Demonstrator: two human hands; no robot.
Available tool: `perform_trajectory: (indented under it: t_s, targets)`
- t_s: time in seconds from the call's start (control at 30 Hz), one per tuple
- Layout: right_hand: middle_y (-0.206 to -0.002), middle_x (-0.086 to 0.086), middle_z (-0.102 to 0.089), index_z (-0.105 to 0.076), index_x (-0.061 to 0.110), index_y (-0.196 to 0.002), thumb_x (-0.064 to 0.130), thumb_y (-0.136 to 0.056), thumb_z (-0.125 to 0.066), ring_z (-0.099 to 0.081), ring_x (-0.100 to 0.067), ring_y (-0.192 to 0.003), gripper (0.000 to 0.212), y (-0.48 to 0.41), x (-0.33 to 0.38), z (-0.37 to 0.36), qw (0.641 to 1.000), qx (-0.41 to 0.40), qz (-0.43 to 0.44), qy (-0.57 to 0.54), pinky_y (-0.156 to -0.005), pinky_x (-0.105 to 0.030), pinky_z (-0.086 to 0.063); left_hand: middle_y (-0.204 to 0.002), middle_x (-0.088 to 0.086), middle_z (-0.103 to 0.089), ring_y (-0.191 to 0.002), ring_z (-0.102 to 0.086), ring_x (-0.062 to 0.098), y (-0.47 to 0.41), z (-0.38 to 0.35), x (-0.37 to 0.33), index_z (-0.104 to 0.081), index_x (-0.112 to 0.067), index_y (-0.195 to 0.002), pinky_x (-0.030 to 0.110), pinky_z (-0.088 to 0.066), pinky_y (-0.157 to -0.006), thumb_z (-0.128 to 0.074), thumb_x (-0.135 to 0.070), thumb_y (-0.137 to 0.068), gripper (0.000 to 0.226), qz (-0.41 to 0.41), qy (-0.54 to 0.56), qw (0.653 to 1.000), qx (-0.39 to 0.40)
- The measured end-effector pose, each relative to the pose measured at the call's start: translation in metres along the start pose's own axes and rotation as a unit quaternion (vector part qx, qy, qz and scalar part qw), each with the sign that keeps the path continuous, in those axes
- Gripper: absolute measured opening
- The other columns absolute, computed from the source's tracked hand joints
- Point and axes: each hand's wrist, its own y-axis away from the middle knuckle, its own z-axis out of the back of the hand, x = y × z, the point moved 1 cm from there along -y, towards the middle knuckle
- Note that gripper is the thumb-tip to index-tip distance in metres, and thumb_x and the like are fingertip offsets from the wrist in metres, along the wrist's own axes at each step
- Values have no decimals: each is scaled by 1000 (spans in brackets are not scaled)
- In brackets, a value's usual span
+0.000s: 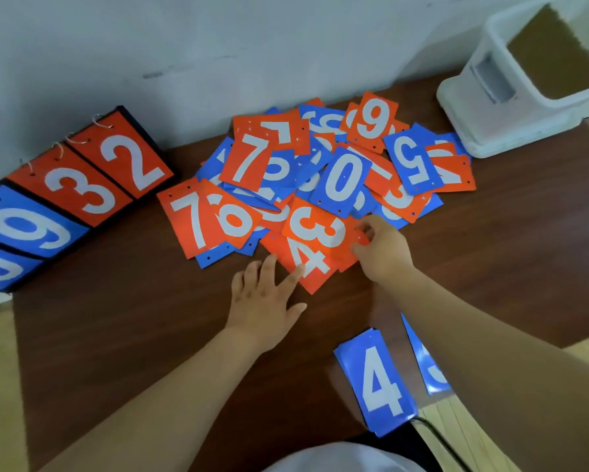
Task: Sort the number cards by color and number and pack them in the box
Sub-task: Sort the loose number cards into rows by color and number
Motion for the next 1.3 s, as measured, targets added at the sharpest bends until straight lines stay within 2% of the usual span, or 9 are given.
perform_trajectory:
  t_s: [0.1,0.17,0.37,0.5,0.67,0.83,0.97,1.1,1.3]
  targets:
    - [-123,0,-65,-61,21,-125,13,-92,-66,-59,-14,-100,34,10,-4,7,999,-5,-17,-37,-76,-24,-45,-163,11,-6,-149,-11,38,21,-3,17,-4,-49,-156,59,-17,-119,-35,-70,-97,71,30,15,999,2]
    - [-131,0,-63,-61,23,-126,12,-92,-64,-59,-15,-108,36,16,-8,11,998,-3,-24,-56,-75,-22,-45,-164,11,-8,-149,-13,38,39,-8,27,-5,-48,-156,58,-20,-118,-37,-70,-96,72,58,28,998,-1]
    - [-128,3,-64,-58,27,-133,16,-95,-61,-59,-11,-102,40,32,-21,14,997,39,-16,-67,-77,-26,-49,-170,2,-8,-156,-1,33,83,-30,30,-17,-32,-160,57,-8,-123,-37,-68,-96,76,134,44,990,-10]
    - [-110,7,-61,-45,30,-144,19,-96,-57,-63,-17,-99,51,38,-22,16,998,41,-4,-38,-73,-30,-51,-163,3,-28,-155,-13,31,82,-26,19,-32,-32,-152,56,-12,-125,-43,-67,-95,68,150,75,985,-30]
    - [-123,3,-64,-54,29,-139,15,-97,-51,-63,-19,-102,45,42,-25,14,998,45,24,-28,-79,-34,-55,-157,13,-31,-155,-10,35,72,-19,12,-15,-43,-158,58,-12,-124,-42,-67,-97,70,164,102,981,-23]
    - [-129,-1,-64,-64,27,-131,19,-100,-49,-63,-23,-107,34,45,-28,13,998,48,31,-10,-82,-36,-58,-161,10,-23,-155,-3,38,76,-21,11,-19,-48,-156,64,-8,-122,-37,-69,-97,65,183,78,980,-11]
    - [-131,1,-63,-64,29,-129,26,-100,-58,-63,-19,-109,29,40,-22,16,997,38,48,-40,-75,-29,-55,-160,3,-26,-152,-17,39,80,-22,11,-34,-47,-150,60,-19,-122,-46,-66,-96,59,231,99,968,-14]
    - [-115,5,-59,-61,29,-132,23,-102,-58,-59,-9,-85,31,24,1,25,997,6,71,-36,-65,-25,-51,-155,4,-33,-141,-34,32,75,-17,15,-56,-38,-137,50,-42,-111,-64,-49,-94,45,300,149,939,-74]
    - [-128,1,-65,-59,31,-133,17,-101,-56,-67,-21,-92,35,2,21,29,997,-50,61,16,-62,-32,-55,-150,4,-30,-134,-39,33,62,-6,32,-57,-38,-131,47,-51,-102,-81,-39,-84,53,393,292,869,-74]
